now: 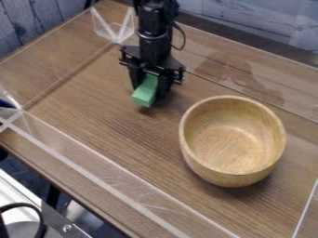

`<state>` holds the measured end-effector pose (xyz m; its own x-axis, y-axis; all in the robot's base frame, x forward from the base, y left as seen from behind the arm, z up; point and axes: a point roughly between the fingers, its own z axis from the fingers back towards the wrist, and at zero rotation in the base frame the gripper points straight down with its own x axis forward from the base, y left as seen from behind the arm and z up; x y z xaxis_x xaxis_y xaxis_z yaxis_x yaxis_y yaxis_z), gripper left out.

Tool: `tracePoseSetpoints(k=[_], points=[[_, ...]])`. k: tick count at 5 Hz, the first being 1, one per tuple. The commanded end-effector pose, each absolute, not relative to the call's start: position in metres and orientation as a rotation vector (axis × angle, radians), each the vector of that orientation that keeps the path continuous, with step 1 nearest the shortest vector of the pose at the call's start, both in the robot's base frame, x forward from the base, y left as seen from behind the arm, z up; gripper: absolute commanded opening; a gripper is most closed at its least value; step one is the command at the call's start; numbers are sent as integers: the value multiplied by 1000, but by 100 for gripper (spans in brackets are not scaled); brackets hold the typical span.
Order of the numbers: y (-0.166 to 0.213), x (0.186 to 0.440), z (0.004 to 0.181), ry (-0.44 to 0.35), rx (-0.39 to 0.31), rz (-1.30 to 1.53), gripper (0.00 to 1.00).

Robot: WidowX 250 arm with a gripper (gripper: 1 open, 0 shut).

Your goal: Remove the green block from inside the brown bowl and put it on the table

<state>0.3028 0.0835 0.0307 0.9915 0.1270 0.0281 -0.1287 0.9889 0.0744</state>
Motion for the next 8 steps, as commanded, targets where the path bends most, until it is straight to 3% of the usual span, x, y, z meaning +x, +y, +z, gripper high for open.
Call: tracePoseSetpoints(k=[1,2,3,5,7,8], points=[[87,312,36,-80,60,124,0],[91,316,35,-53,73,142,0],[94,318,40,-27,85,160,100],[88,318,91,-61,63,199,100],[71,314,154,-114,56,193,100],[66,308,150,-72,64,151,100]])
